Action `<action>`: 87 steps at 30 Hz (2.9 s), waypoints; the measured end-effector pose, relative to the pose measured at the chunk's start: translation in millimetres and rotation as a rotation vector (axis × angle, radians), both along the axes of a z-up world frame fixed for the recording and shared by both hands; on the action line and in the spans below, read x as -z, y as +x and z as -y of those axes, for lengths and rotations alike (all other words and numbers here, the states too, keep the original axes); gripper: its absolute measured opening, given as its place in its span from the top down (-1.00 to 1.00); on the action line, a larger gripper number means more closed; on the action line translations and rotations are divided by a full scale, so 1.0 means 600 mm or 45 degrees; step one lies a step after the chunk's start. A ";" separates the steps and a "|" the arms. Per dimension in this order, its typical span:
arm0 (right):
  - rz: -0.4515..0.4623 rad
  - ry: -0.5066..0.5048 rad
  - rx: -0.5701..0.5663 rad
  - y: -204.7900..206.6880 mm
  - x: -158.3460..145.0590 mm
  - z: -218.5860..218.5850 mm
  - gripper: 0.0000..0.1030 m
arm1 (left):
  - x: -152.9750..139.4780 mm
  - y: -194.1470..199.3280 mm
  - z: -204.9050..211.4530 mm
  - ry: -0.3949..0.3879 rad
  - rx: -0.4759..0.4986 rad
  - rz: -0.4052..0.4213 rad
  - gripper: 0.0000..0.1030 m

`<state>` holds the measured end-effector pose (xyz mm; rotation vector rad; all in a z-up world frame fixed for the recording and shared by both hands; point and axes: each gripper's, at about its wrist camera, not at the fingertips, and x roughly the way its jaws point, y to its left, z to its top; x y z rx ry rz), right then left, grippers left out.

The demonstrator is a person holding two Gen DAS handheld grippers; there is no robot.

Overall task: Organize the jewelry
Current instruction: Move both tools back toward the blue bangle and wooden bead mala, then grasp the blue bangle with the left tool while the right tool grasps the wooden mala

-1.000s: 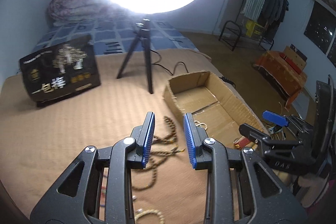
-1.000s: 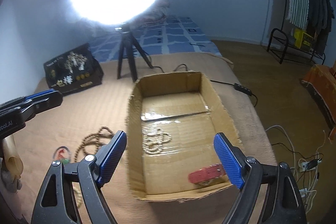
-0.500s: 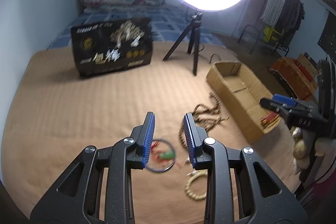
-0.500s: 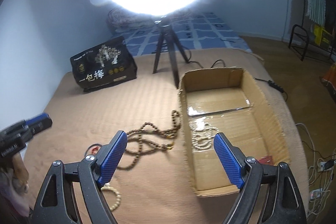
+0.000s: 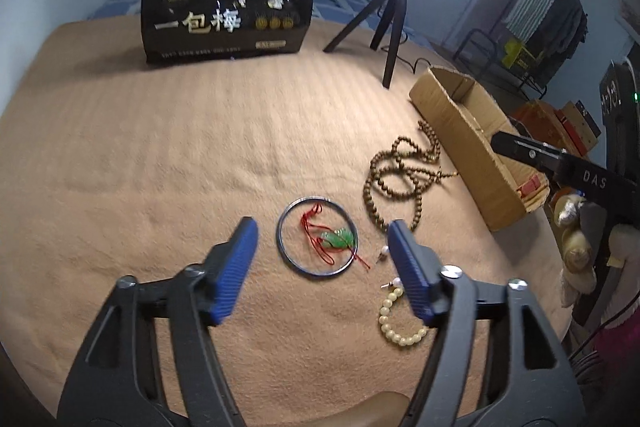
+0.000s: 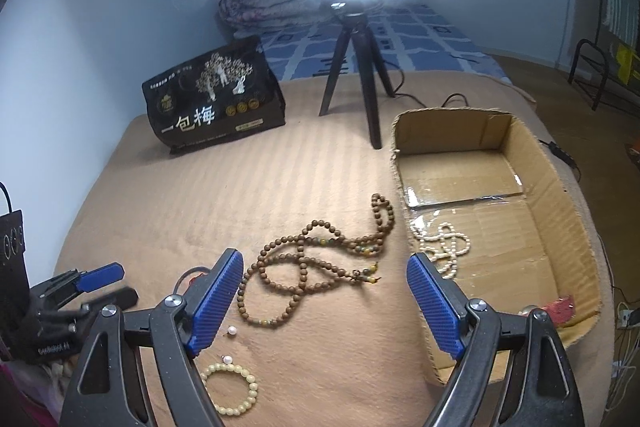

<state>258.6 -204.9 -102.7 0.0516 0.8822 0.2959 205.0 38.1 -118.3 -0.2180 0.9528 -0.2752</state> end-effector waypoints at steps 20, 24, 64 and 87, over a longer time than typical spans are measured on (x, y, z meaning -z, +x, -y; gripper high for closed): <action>-0.093 -0.100 -0.100 0.041 0.062 -0.065 -0.68 | 0.097 0.028 0.071 0.271 0.091 -0.099 -0.39; -0.116 -0.100 -0.108 0.050 0.070 -0.072 -0.68 | 0.102 0.036 0.080 0.314 0.084 -0.085 -0.44; -0.247 -0.301 -0.172 0.097 0.152 -0.137 0.41 | 0.108 0.057 0.066 0.239 0.035 -0.082 -0.41; -0.084 -0.121 -0.141 0.060 0.029 -0.097 0.80 | 0.043 0.029 0.043 0.147 -0.014 0.012 -0.41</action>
